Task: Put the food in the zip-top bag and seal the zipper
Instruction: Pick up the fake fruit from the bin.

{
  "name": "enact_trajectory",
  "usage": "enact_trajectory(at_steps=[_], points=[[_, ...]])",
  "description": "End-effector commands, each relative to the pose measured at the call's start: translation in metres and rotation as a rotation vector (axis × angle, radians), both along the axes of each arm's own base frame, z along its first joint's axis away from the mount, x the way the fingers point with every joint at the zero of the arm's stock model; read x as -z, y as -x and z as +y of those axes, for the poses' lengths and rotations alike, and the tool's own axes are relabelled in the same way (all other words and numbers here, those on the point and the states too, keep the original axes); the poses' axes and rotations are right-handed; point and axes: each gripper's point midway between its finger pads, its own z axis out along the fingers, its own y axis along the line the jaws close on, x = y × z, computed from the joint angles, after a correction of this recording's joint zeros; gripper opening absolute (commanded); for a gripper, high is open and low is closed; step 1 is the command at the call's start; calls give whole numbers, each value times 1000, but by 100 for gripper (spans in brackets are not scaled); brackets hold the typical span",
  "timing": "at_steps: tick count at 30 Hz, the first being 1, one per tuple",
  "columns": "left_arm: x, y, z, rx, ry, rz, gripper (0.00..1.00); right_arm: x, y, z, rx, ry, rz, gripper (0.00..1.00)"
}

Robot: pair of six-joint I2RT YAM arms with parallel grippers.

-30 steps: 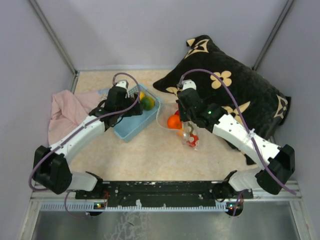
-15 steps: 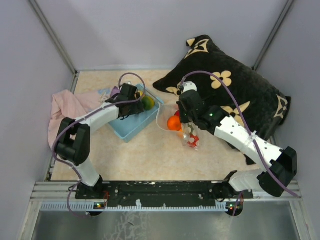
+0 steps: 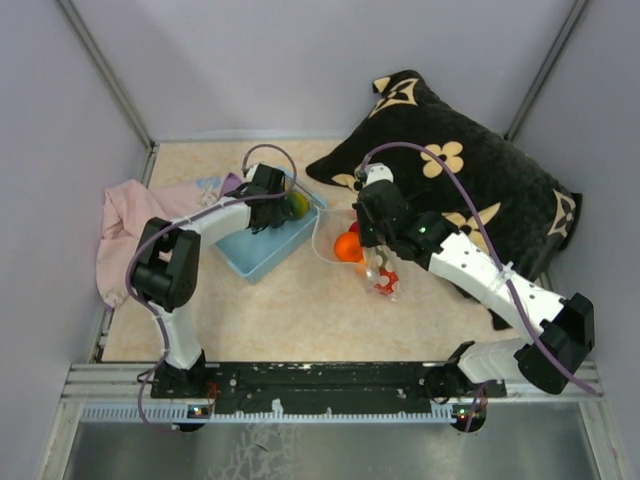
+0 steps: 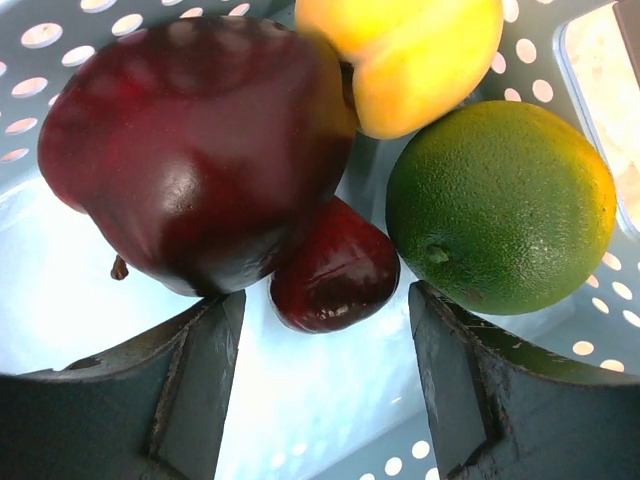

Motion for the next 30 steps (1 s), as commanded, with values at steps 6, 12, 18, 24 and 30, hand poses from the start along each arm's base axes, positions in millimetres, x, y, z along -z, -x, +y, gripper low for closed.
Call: enact_trajectory(at_steps=[6, 12, 18, 24, 30], points=[[10, -13, 5, -36, -6, -15, 72, -13, -6, 5, -7, -33, -29, 0], [22, -7, 9, -24, -23, 13, 68, -11, -5, 6, -11, -42, -27, 0], [23, 0, 11, -10, -29, 31, 62, -6, -2, 5, -13, -44, -17, 0], [15, 17, 14, 13, -13, 45, 57, -6, -2, 8, -19, -55, -16, 0], [11, 39, 17, 33, 2, 73, 55, -8, 1, 5, -13, -65, -23, 0]])
